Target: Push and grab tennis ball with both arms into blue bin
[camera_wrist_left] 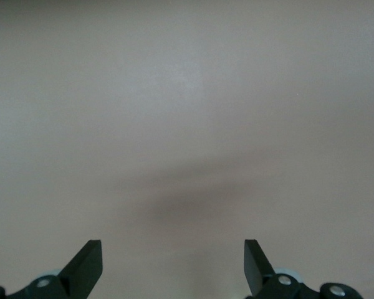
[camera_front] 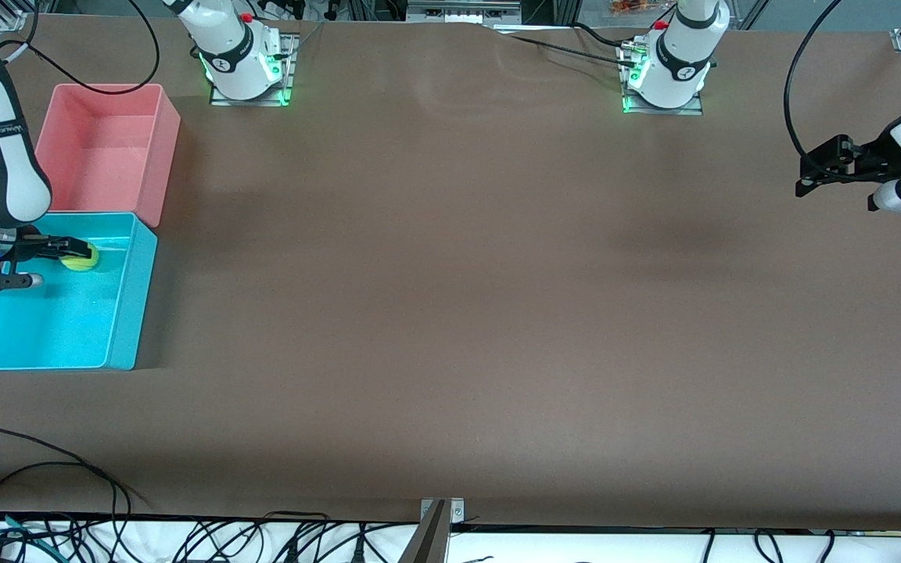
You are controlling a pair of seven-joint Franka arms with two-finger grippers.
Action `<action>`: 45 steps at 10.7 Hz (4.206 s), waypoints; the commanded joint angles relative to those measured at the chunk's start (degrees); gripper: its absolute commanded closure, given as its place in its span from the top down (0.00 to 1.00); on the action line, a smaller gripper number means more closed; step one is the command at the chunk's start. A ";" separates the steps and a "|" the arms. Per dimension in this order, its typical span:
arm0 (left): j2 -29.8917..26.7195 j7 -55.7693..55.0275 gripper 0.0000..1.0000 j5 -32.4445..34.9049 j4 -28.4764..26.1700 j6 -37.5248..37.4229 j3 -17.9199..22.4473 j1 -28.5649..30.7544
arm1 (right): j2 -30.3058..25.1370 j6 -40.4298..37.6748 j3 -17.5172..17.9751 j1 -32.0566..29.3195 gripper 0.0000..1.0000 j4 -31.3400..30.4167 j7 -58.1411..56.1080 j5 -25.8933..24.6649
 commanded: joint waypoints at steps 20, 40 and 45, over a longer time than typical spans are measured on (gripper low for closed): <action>0.47 -0.48 1.00 -0.54 1.73 -0.96 0.04 -0.12 | -5.26 -32.67 17.75 0.47 1.00 32.05 14.21 4.57; 0.47 -0.48 1.00 -0.28 1.73 -0.96 -0.40 -0.12 | -22.15 -32.85 4.83 16.03 1.00 23.44 22.56 4.74; 0.47 -0.48 1.00 -0.28 1.73 -0.96 -0.40 -0.12 | -21.79 -33.02 5.54 15.94 1.00 24.67 23.09 5.09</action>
